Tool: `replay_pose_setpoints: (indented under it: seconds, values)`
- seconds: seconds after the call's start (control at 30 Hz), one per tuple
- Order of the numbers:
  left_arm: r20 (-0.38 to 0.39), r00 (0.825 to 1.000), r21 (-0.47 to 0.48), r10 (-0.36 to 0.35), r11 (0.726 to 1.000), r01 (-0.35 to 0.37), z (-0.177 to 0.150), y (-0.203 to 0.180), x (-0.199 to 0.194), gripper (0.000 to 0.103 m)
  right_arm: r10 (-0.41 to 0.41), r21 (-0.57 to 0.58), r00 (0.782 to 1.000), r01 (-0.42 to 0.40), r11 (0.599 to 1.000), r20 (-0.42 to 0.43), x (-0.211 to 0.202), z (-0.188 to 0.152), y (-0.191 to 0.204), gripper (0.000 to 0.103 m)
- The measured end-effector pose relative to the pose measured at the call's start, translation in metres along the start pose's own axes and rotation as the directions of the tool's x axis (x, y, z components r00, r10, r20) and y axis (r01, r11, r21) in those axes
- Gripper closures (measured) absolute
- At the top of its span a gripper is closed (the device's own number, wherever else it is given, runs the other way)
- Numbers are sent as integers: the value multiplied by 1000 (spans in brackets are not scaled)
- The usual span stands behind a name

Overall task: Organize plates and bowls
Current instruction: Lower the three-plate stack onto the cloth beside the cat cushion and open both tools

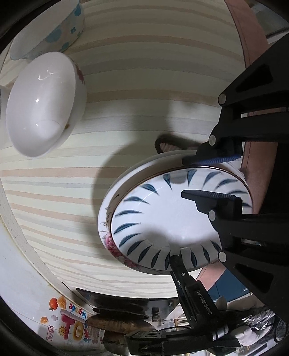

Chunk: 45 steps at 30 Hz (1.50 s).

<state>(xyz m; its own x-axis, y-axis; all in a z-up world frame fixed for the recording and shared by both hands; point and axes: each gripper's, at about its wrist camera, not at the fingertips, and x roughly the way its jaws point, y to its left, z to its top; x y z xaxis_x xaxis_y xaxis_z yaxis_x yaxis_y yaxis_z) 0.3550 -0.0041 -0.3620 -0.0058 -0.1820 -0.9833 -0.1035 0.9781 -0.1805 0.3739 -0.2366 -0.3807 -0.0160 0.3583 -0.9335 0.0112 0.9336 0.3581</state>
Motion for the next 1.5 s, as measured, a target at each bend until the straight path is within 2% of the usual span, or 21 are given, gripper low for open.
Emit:
replay_pose_setpoints:
  seconds: [0.2,0.3,0.37,0.5,0.6,0.63,0.67,0.73,0.8,0.87,0.93,1.07,1.13,1.37,1.5]
  values:
    - [19,997,-3,69,998,-69,-6,-3,-5,79,-59,-61,998,60,996,20,-4,-5,12,73]
    - [42,993,-6,113,994,-113,-13,-8,-12,79,-75,-81,997,77,994,33,-7,-9,20,62]
    - [65,989,-5,136,991,-136,-19,-10,-19,79,-94,-99,994,98,990,48,-10,-11,24,51]
    - [108,983,-2,151,988,-151,-36,-14,-34,78,-112,-124,991,120,985,72,-19,-18,26,46]
    - [152,978,7,143,989,-146,-55,-20,-53,62,-113,-128,988,125,984,102,-32,-28,24,31]
    - [164,977,12,140,990,-143,-59,-24,-57,50,-110,-130,987,126,984,120,-40,-34,24,25]
    - [186,974,22,132,990,-138,-67,-28,-67,33,-109,-130,984,127,983,141,-49,-39,25,20]
    - [230,966,38,120,990,-132,-80,-35,-83,19,-125,-129,975,150,980,186,-68,-51,26,18]
    - [265,958,49,110,991,-127,-88,-38,-95,18,-126,-134,959,163,977,252,-95,-69,32,13]
    - [317,943,57,106,990,-130,-102,-44,-115,12,-122,-137,942,172,976,314,-120,-85,37,10]
    - [362,927,56,102,990,-130,-112,-48,-131,10,-121,-138,919,185,973,375,-144,-103,43,8]
    - [485,868,47,105,988,-146,-141,-55,-179,7,-123,-131,855,216,968,505,-190,-143,57,5]
    - [527,844,43,96,989,-139,-158,-54,-197,7,-132,-121,827,234,965,547,-208,-162,65,4]
    - [604,793,41,86,990,-138,-201,-44,-237,7,-138,-107,787,251,962,601,-240,-227,82,3]
    - [627,775,46,75,990,-133,-221,-39,-252,7,-132,-102,776,244,964,617,-249,-253,90,3]
